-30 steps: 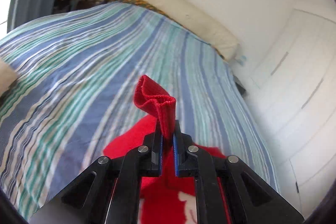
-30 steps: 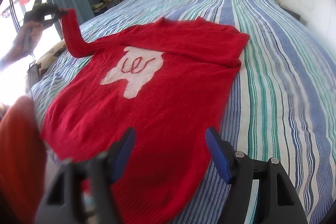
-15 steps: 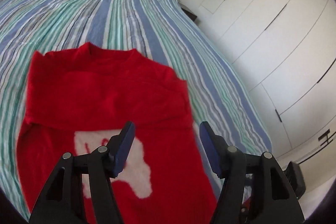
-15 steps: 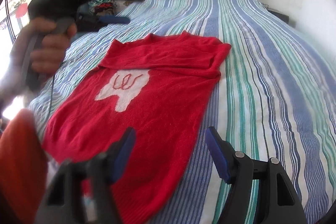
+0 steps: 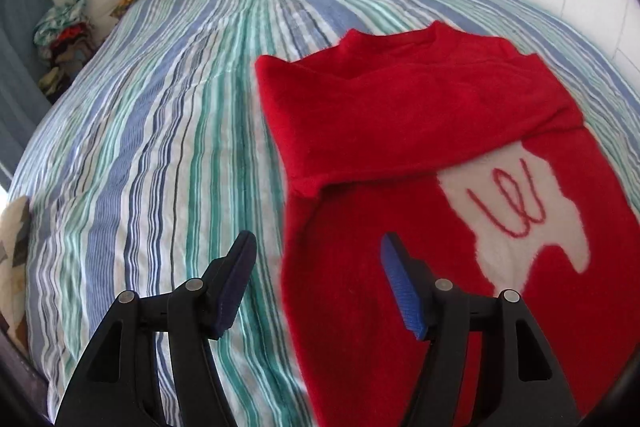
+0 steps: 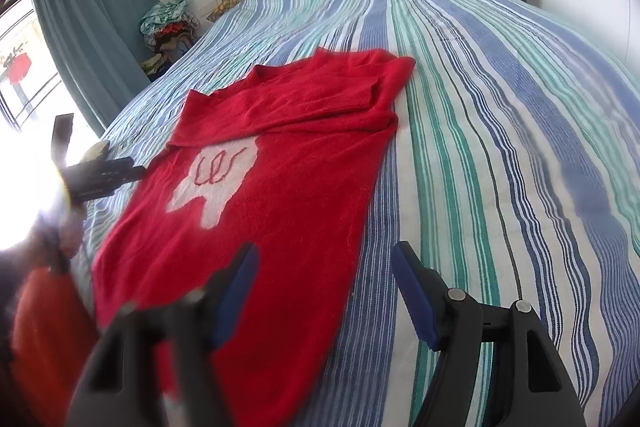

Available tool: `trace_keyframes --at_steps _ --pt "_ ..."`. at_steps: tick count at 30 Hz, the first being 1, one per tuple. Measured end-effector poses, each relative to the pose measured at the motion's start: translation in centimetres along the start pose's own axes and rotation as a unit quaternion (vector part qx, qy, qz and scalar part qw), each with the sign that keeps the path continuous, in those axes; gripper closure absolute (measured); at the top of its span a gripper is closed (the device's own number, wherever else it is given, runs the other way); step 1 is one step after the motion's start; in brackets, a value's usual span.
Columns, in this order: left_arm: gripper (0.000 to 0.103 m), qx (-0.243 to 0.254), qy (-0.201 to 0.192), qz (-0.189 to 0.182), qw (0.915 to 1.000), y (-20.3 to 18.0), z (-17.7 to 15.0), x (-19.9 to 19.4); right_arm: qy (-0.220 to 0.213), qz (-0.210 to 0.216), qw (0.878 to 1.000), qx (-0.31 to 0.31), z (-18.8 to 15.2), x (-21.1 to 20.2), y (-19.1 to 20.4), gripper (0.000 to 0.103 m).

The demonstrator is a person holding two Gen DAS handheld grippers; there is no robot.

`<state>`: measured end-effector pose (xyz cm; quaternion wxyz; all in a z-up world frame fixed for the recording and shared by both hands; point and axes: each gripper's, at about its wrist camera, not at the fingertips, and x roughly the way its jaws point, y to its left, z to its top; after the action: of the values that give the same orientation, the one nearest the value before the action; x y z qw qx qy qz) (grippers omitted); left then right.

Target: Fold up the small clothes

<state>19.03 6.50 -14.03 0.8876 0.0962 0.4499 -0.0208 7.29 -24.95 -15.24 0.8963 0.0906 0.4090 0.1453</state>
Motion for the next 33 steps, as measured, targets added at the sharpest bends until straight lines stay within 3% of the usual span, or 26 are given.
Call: trace_keyframes --at_steps 3,6,8,11,14,19,23,24,27,29,31,33 --pt "0.038 -0.065 0.004 0.034 0.9973 1.5 1.6 3.1 0.001 -0.009 1.000 -0.014 -0.4 -0.3 0.4 0.035" --pt "0.096 -0.110 -0.008 0.010 0.9938 3.5 1.8 3.3 0.002 -0.014 1.000 -0.017 -0.7 -0.7 0.4 0.035" --pt "0.097 -0.151 -0.010 0.019 0.9883 5.4 0.7 3.1 0.002 -0.015 1.000 -0.011 -0.7 -0.8 0.1 0.035" --pt "0.098 -0.133 0.001 0.012 0.9910 6.0 -0.7 3.1 -0.003 -0.012 1.000 0.003 -0.5 -0.8 -0.6 0.035" --pt "0.092 -0.111 0.017 -0.002 0.9936 5.6 -0.9 3.0 0.003 -0.002 1.000 0.015 -0.3 -0.2 -1.2 0.035" --pt "0.063 -0.117 0.029 -0.019 0.9925 6.6 -1.6 1.3 0.006 0.008 1.000 0.021 -0.1 0.2 -1.4 0.035" --pt "0.067 -0.141 -0.010 -0.079 0.9868 9.1 -0.1 -1.2 -0.006 0.003 1.000 0.022 -0.2 -0.7 -1.6 0.034" --pt "0.074 -0.147 -0.017 -0.099 0.9840 9.8 1.1 -1.5 -0.005 0.003 1.000 0.028 -0.3 -0.7 -1.8 0.033" --pt "0.078 -0.156 -0.002 -0.160 0.9747 10.6 5.0 -0.3 0.002 0.007 0.999 0.048 -0.2 -0.1 -2.5 0.033" --pt "0.066 -0.154 0.023 -0.169 0.9733 10.2 7.1 2.0 0.004 0.006 0.999 0.053 -0.1 0.2 -2.6 0.033" --pt "0.033 -0.154 0.051 -0.143 0.9763 9.5 8.3 4.8 0.004 0.004 0.999 0.048 0.0 0.3 -2.4 0.033" --pt "0.028 -0.172 0.073 -0.125 0.9744 9.1 8.5 7.5 0.005 -0.001 0.999 0.038 0.0 0.3 -2.0 0.033"
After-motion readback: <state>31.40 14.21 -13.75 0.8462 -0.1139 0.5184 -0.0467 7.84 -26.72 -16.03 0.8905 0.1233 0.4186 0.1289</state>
